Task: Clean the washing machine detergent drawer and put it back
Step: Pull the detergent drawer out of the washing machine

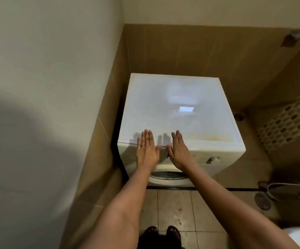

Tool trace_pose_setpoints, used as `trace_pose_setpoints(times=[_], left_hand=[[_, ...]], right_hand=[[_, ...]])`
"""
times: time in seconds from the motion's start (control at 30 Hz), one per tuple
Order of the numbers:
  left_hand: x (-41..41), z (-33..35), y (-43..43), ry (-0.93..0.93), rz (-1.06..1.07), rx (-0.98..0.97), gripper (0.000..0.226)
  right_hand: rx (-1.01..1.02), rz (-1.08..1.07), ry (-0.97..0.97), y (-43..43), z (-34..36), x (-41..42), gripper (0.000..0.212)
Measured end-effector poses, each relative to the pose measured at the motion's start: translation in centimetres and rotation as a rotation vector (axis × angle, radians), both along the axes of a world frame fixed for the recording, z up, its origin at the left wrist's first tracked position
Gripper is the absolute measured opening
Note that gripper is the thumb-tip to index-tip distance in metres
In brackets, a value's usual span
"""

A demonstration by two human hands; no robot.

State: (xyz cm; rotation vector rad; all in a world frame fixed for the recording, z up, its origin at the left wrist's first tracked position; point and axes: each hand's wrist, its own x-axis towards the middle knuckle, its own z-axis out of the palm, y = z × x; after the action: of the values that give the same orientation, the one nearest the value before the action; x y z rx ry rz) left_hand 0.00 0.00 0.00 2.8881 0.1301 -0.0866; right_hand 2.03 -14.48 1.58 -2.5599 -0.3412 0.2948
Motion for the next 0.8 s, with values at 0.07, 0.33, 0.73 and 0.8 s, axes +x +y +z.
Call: trace_pose_setpoints(times=[0.07,0.33,0.73,0.8], left_hand=[[-1.0,-0.9,0.1,0.051,0.094,-0.077,0.067],[-3.6,-5.4,2.0,0.227,0.477,-0.561,0.066],[-0.1,-6.4,5.1,0.298,0.999,-1.398,0.077],[0.2,-6.7,5.5,0.303,1.043,-1.546,0.09]], right_hand=[[0.049,-0.045,0.017,0.4,-1.0,-0.6,0.056],[0.257,-0.127,0.188,3.2,-5.4,-3.1,0.037],[1.261,-0.817,1.015,8.1,-8.3,-1.4,0.09],[1.381,-0.933,1.031,9.0,-8.4,-1.1,0.093]])
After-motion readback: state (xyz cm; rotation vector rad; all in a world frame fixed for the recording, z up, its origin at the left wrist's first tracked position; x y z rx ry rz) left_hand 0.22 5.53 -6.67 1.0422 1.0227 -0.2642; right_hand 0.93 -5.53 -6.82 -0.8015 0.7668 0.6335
